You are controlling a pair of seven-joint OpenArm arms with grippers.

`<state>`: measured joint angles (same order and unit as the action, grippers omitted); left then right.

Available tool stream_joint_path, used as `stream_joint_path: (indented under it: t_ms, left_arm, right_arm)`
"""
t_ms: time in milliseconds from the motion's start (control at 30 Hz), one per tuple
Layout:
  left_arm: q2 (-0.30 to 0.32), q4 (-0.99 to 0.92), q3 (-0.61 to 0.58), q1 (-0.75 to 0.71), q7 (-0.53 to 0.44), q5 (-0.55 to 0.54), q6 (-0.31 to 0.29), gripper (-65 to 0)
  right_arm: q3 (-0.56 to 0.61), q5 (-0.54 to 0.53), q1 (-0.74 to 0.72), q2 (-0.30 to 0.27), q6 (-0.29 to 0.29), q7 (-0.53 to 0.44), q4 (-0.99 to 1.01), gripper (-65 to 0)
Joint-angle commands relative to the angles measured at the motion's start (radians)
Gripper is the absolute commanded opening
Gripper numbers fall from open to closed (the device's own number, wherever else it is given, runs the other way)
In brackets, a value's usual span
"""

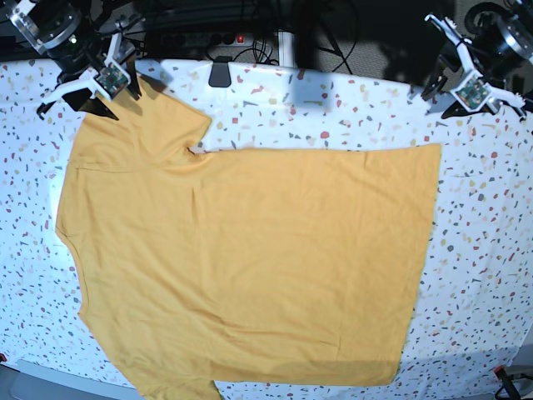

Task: Fold the T-shirt properly
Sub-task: 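Lower both grippers onto the shirt's shoulder edge and grasp it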

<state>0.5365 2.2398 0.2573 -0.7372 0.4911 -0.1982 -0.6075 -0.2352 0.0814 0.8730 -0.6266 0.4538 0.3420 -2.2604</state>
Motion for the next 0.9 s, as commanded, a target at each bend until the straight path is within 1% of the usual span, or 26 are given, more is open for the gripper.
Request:
stream_joint_path:
  t_ms: [0, 67, 100, 133, 167, 200, 233, 367, 400, 467, 500, 567, 733, 800, 867]
  left_arm:
    - [0.028, 0.013, -0.020, 0.012, -0.072, 0.030, 0.005, -38.6]
    - [0.053, 0.001, -0.080, 0.038, -0.190, 0.149, 0.006, -34.3]
    - [0.058, -0.010, -0.108, 0.053, -0.245, 0.211, 0.015, -33.3]
    - [0.057, -0.023, -0.137, 0.069, -0.282, 0.277, 0.034, -32.8]
    - [0.057, -0.039, -0.167, 0.086, -0.298, 0.350, 0.063, -32.8]
    - [0.058, -0.060, -0.196, 0.107, -0.300, 0.419, 0.096, -32.8]
    - [0.060, -0.087, -0.223, 0.129, -0.299, 0.475, 0.119, -32.8]
    - [0.063, -0.225, -0.337, 0.204, -0.299, 0.612, 0.141, -32.8]
    - [0.063, -0.258, -0.372, 0.224, -0.299, 0.665, 0.159, -33.1]
    - [0.063, -0.317, -0.438, 0.271, -0.298, 0.769, 0.216, -33.1]
    - [0.063, -0.344, -0.465, 0.296, -0.294, 0.805, 0.238, -33.3]
    - [0.064, -0.391, -0.507, 0.352, -0.274, 0.831, 0.251, -33.5]
    - [0.072, -0.501, -0.562, 0.501, -0.267, 0.822, 0.253, -33.5]
    - [0.098, -0.528, -0.588, 0.537, -0.247, 0.781, 0.252, -33.5]
    - [0.136, -0.545, -0.623, 0.555, -0.235, 0.766, 0.252, -33.5]
  right_arm:
    - [-0.007, 0.023, 0.007, -0.007, -0.002, -0.013, -0.022, -39.1]
    - [-0.007, 0.044, 0.008, 0.006, -0.002, -0.012, -0.035, -36.5]
    - [-0.007, 0.047, 0.008, 0.016, -0.002, -0.012, -0.040, -33.3]
    - [-0.007, 0.047, 0.008, 0.026, -0.002, -0.012, -0.043, -29.9]
    - [-0.007, 0.047, 0.008, 0.035, -0.002, -0.012, -0.045, -26.9]
    - [-0.007, 0.047, 0.008, 0.045, -0.002, -0.012, -0.046, -25.2]
    - [-0.007, 0.047, 0.008, 0.054, -0.004, -0.013, -0.047, -24.9]
    - [-0.007, 0.047, 0.007, 0.056, -0.005, -0.014, -0.047, -24.9]
    - [-0.007, 0.047, 0.007, 0.056, -0.005, -0.016, -0.047, -24.9]
    - [-0.007, 0.047, 0.004, 0.056, -0.005, -0.016, -0.047, -24.9]
    - [-0.007, 0.047, 0.002, 0.056, -0.005, -0.016, -0.047, -24.9]
    - [-0.007, 0.047, 0.002, 0.056, -0.005, -0.016, -0.047, -24.9]
    - [-0.007, 0.047, 0.002, 0.056, -0.005, -0.012, -0.047, -24.9]
    - [-0.007, 0.047, 0.002, 0.056, -0.005, -0.011, -0.047, -24.9]
    - [-0.007, 0.047, 0.002, 0.056, -0.005, -0.008, -0.047, -24.9]
